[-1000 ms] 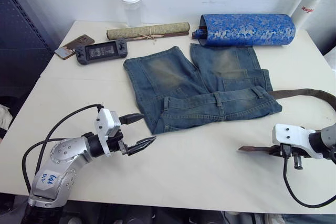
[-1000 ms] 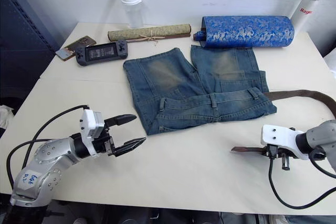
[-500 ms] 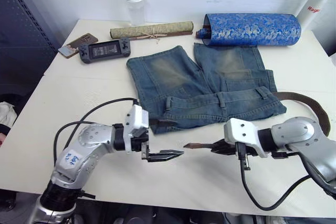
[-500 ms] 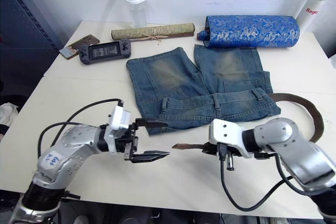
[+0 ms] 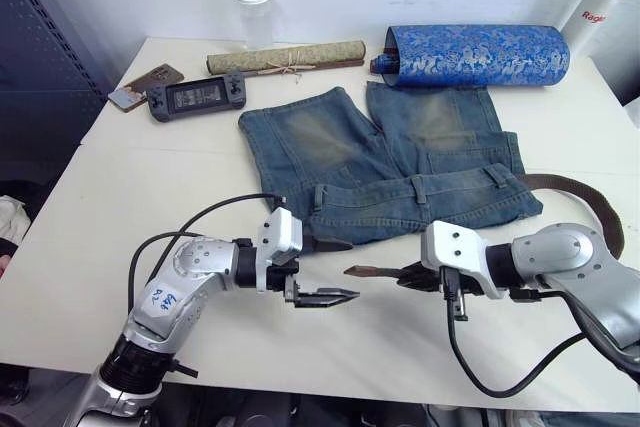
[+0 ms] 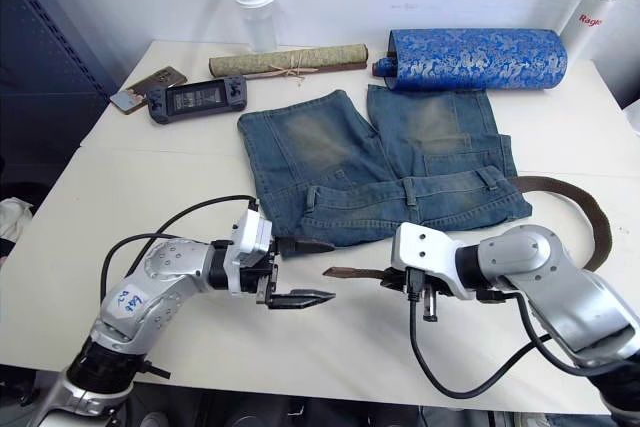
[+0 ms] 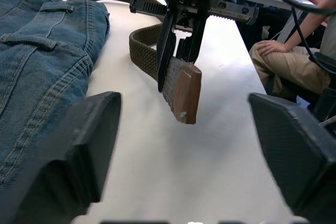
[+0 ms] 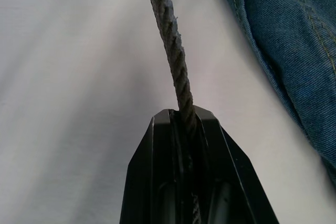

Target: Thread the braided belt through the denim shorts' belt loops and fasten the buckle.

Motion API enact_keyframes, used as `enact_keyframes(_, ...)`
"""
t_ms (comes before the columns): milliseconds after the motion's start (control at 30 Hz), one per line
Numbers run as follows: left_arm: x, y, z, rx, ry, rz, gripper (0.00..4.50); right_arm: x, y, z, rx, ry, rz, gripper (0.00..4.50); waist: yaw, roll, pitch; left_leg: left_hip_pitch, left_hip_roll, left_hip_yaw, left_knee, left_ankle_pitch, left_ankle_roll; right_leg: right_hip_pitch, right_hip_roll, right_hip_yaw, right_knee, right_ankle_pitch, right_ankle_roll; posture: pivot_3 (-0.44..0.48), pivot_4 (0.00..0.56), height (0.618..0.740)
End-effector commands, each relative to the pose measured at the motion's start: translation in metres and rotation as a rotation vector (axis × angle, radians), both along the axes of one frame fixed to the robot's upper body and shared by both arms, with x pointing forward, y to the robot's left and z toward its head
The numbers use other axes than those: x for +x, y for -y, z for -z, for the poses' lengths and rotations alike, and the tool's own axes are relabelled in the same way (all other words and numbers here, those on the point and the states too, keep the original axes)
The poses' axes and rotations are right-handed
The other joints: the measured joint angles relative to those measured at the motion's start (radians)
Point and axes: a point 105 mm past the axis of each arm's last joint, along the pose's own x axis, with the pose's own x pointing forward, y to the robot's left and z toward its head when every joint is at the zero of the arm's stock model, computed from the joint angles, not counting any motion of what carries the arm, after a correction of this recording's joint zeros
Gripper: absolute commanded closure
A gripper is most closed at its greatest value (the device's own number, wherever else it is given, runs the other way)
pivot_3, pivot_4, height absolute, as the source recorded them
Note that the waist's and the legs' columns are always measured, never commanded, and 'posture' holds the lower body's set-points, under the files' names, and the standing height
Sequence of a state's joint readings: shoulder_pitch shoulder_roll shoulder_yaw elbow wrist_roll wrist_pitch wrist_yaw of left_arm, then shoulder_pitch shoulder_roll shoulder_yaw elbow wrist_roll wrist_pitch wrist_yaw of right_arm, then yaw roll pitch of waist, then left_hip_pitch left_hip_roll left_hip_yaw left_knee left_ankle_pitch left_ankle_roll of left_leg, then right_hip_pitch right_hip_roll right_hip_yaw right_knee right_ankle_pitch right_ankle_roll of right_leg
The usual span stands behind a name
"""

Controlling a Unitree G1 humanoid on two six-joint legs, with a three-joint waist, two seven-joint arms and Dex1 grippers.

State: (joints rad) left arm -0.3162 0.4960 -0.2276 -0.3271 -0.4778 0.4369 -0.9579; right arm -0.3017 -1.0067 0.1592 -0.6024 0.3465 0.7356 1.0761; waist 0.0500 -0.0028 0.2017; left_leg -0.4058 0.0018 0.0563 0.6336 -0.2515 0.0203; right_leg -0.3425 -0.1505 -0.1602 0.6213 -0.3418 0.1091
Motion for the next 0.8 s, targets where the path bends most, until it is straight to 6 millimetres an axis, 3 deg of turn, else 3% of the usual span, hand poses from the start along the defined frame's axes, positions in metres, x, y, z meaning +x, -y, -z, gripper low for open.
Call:
enact_keyframes(33, 0.002, 0.012, -0.004, -0.015, 0.038, 0.022, 2.42, -0.006, -0.010, -0.011, 0.022, 0.034, -0.040, 4.50, 0.002, 0.000, 0.000, 0.000, 0.000, 0.000, 0.000, 0.000, 0.000, 0.000, 0.000, 0.000, 0.000, 0.000, 0.000, 0.000, 0.150, 0.717)
enact_keyframes(167, 0.002, 0.015, -0.004, -0.022, 0.034, 0.030, 4.42, -0.006, -0.010, -0.012, 0.021, 0.034, -0.032, 4.50, 0.000, 0.000, 0.000, 0.000, 0.000, 0.000, 0.000, 0.000, 0.000, 0.000, 0.000, 0.000, 0.000, 0.000, 0.000, 0.000, 0.150, 0.717)
enact_keyframes(567, 0.001, 0.014, -0.004, -0.021, 0.000, 0.045, 4.47, -0.003, -0.010, -0.020, 0.049, 0.066, 0.004, 4.50, -0.002, 0.000, 0.000, 0.000, 0.000, 0.000, 0.001, 0.000, 0.000, 0.000, 0.000, 0.000, 0.000, 0.000, 0.000, 0.000, 0.150, 0.717)
enact_keyframes(800, 0.001, 0.012, -0.005, -0.047, -0.026, 0.021, 4.47, 0.005, -0.018, -0.044, 0.273, 0.161, 0.112, 4.50, -0.002, 0.000, 0.000, 0.000, 0.000, 0.000, 0.001, 0.000, 0.000, 0.000, 0.000, 0.000, 0.000, 0.000, 0.000, 0.000, 0.150, 0.717)
